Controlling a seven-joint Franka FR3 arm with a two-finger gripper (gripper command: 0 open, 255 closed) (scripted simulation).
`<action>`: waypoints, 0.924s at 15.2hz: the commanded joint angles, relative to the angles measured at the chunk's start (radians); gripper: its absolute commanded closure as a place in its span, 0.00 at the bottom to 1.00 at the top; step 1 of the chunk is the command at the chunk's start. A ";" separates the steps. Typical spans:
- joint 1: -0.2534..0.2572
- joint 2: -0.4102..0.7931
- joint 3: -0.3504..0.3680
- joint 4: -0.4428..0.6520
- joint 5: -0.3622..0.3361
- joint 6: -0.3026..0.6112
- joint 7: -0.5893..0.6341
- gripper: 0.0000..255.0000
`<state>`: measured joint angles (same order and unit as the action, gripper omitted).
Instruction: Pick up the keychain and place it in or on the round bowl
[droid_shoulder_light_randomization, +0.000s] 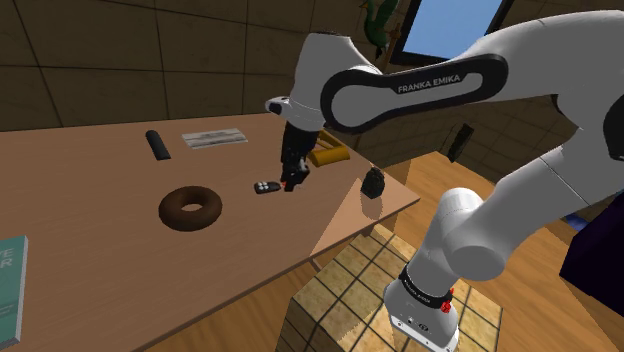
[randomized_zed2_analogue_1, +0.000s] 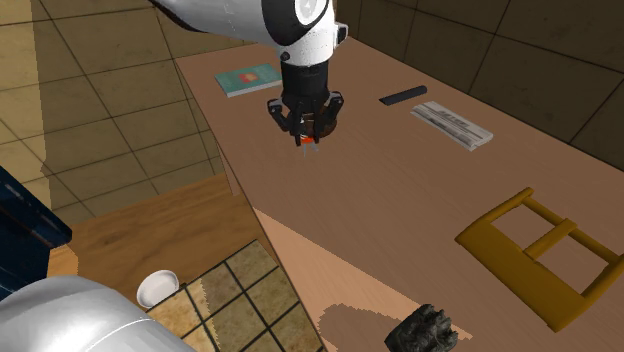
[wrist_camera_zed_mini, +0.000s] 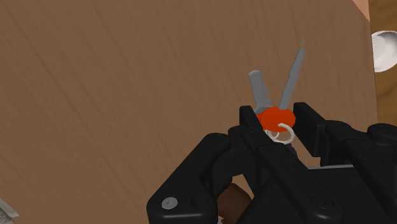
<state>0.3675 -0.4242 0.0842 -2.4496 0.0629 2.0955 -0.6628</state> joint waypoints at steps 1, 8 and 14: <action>0.002 0.075 0.013 0.069 -0.002 0.006 0.018 1.00; 0.015 0.343 0.058 0.355 -0.033 -0.010 0.095 1.00; 0.039 0.576 0.080 0.648 -0.078 -0.073 0.159 1.00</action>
<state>0.4032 0.1062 0.1629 -1.8599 -0.0064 2.0363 -0.5121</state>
